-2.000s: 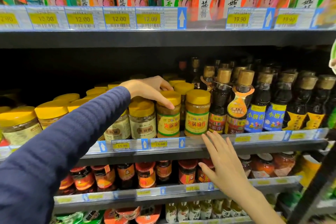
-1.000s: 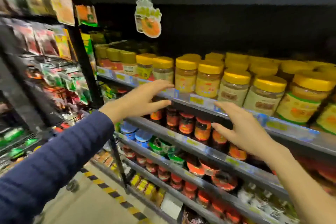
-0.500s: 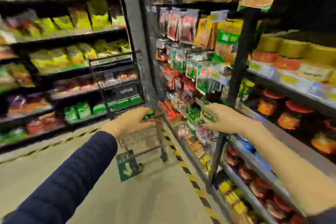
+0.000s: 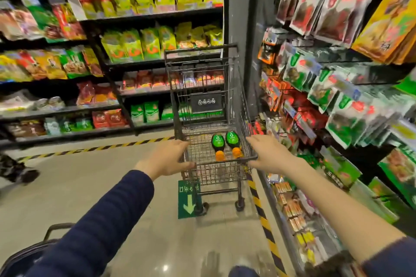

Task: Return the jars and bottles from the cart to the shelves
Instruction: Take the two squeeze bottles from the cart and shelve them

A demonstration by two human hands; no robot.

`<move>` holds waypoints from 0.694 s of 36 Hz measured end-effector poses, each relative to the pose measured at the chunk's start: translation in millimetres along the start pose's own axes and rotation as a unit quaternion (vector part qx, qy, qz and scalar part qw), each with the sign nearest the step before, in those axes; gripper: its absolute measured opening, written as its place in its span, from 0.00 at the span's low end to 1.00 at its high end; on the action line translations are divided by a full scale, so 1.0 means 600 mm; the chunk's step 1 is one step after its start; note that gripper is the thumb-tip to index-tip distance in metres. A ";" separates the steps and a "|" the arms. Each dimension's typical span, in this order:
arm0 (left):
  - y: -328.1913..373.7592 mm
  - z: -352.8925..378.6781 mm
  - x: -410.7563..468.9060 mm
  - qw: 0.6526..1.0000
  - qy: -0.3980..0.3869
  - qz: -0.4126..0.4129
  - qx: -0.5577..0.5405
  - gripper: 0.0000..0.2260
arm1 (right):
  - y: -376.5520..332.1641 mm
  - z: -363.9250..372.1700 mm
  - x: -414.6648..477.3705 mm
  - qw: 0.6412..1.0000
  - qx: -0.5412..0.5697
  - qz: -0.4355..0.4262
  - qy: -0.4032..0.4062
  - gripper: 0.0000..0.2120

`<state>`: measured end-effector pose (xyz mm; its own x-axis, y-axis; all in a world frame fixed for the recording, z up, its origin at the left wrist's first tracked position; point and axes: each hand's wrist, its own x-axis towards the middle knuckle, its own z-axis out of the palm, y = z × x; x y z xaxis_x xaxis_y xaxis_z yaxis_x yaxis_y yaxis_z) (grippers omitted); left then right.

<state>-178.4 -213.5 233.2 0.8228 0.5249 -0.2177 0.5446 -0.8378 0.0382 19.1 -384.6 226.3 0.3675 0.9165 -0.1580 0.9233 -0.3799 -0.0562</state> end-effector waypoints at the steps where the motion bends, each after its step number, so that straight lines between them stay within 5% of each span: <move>1: -0.004 0.005 0.028 1.000 -0.001 -0.008 -0.003 0.34 | 0.011 0.006 0.030 1.000 -0.006 -0.005 -0.002 0.32; 16: -0.052 0.098 0.360 0.989 -0.094 -0.086 -0.075 0.34 | 0.155 0.075 0.408 0.995 0.023 -0.039 -0.094 0.33; 25: -0.085 0.174 0.550 0.978 -0.180 -0.046 -0.093 0.32 | 0.197 0.168 0.563 0.981 0.072 -0.001 -0.178 0.30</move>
<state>48.3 -13.2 57.6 0.6772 0.4814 -0.5564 0.6605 -0.7310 0.1714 241.0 -132.4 67.1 0.2806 0.8251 -0.4903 0.8893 -0.4157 -0.1907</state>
